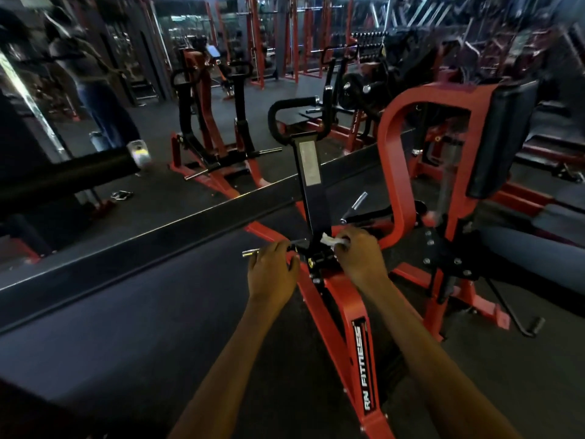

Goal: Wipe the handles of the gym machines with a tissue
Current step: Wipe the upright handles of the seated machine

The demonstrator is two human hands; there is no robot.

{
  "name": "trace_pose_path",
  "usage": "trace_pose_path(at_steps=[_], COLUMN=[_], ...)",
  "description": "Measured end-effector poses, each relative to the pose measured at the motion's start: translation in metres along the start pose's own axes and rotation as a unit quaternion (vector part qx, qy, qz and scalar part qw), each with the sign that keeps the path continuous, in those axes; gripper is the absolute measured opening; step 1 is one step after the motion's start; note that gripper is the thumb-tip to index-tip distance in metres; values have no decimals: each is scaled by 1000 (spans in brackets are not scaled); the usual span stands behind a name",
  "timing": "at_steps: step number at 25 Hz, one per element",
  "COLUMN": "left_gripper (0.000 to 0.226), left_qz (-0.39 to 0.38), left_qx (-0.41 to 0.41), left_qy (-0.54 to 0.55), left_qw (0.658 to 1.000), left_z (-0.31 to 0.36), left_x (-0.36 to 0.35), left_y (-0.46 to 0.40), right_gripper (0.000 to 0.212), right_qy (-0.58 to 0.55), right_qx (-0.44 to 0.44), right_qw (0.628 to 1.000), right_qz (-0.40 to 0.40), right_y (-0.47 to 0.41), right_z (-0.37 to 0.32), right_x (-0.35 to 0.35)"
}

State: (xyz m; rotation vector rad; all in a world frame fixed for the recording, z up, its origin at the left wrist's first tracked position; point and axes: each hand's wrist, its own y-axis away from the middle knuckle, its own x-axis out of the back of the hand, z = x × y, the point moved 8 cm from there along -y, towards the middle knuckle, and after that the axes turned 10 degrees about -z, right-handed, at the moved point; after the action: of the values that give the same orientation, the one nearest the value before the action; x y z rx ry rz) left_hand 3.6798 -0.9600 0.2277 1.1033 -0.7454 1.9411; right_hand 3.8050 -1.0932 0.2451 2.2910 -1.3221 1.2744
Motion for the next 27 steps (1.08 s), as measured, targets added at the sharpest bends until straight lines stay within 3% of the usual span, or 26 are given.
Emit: trace_pose_path(at_steps=[8, 18, 27], left_gripper=[46, 46, 56], left_qz=[18, 24, 50], left_qx=[-8, -33, -66], left_qy=[-7, -3, 11], left_qw=[1000, 999, 996], left_z=[-7, -1, -10], left_x=[-21, -57, -109], left_y=[-206, -466, -647], right_gripper=[6, 3, 15], right_qy=[-69, -41, -53], right_qx=[-22, -16, -51], right_qw=[997, 999, 992], right_qz=[-6, 2, 101], right_y=[-205, -452, -587], right_z=[59, 107, 161], right_x=[-34, -46, -50])
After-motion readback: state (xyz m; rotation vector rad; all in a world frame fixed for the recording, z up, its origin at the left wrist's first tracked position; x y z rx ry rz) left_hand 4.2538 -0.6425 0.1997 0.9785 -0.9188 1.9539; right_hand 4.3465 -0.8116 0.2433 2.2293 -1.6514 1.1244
